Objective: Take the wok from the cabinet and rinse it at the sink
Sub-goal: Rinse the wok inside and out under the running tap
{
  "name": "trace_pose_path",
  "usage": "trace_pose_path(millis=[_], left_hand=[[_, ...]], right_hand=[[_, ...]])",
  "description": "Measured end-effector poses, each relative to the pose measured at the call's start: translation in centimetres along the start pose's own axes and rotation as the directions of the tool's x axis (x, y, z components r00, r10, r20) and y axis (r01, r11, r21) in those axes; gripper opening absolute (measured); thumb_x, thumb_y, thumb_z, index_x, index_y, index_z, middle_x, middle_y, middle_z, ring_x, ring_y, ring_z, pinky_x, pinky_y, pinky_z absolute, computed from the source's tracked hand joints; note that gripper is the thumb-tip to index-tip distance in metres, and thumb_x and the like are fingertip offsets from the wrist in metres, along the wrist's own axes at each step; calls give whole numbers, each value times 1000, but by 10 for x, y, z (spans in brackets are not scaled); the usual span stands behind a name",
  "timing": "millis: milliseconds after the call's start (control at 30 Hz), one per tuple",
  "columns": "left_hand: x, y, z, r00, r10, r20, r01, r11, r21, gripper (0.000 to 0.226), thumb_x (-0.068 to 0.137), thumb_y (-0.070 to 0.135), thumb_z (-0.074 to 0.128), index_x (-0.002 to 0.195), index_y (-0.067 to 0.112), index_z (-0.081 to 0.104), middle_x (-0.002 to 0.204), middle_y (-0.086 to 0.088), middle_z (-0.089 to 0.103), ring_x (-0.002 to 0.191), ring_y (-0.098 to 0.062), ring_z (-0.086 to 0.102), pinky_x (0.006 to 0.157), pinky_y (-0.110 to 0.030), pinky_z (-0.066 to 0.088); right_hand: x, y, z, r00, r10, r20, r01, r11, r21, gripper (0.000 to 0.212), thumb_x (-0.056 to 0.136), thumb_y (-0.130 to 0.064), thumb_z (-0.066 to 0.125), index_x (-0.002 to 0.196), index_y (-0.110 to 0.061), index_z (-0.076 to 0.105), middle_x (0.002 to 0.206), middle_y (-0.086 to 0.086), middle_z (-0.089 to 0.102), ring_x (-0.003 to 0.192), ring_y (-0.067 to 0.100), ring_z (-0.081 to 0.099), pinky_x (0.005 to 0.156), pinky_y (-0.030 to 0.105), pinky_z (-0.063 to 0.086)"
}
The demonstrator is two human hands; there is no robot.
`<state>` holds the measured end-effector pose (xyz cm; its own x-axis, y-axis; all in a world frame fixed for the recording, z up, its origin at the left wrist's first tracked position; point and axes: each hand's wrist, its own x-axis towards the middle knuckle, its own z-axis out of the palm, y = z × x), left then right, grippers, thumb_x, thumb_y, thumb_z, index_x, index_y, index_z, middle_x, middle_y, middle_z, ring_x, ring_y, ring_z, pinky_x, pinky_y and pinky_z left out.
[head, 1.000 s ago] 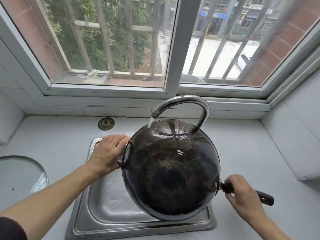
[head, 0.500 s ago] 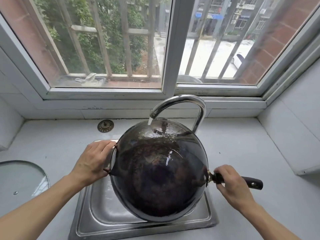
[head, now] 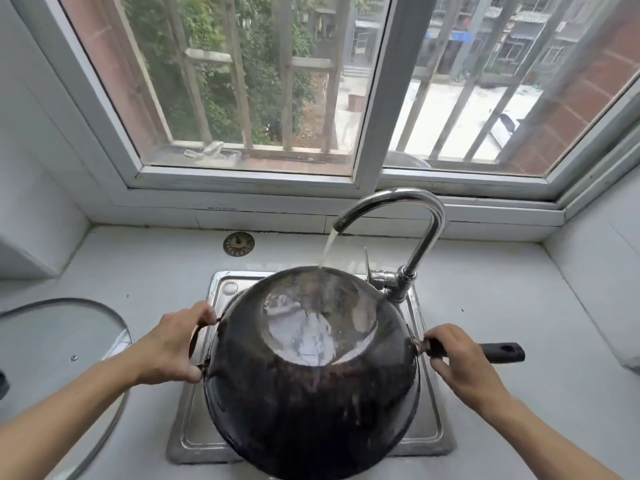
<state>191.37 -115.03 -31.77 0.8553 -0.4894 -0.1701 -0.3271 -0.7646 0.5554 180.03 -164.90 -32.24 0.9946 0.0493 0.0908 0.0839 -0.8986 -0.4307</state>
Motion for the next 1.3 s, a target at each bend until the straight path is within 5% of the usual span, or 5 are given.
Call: trace_pose_path(millis=[200,333,500,833,1300], left_hand=[[-11,-4,-15,964,-1,266,113,907,-406,30,62,2,72,72,17,48,68,4,52,66,-14,44,63,-34,36],[-19,-4,-33,936,-23,351,226,803,-551,32,84,28,71,70,8,50,68,-3,47,68,-17,41,64,-27,33],[-27,-1,-30,944,-186,273,322,704,-633,50,71,48,77,78,2,60,100,-20,72,104,-28,68,100,-39,46],[-18,-26,-3,902,-428,-58,380,849,-367,26,97,32,56,76,17,60,62,6,46,66,-19,45,75,-48,51],[6,-10,-25,829,-527,-189,341,744,-575,16,90,17,67,75,13,73,69,-7,58,68,-23,47,67,-35,42]], right_hand=[[-2,-1,-1,998,-38,-43,37,999,-7,44,74,13,70,107,-15,62,97,-4,62,87,18,56,82,20,39],[-8,-2,-1,999,-38,-24,38,999,7,39,77,9,73,110,-12,65,95,-7,64,84,19,57,79,21,38],[-6,-5,0,999,-21,32,20,1000,7,31,81,4,72,108,-9,66,93,0,69,82,25,63,75,31,44],[4,-13,-6,978,-48,201,72,991,-112,37,85,-15,68,121,-21,57,104,-6,64,87,22,59,78,36,50],[30,-17,-17,981,-119,151,142,979,-149,36,74,-1,71,103,-18,57,94,-6,53,87,16,51,73,27,43]])
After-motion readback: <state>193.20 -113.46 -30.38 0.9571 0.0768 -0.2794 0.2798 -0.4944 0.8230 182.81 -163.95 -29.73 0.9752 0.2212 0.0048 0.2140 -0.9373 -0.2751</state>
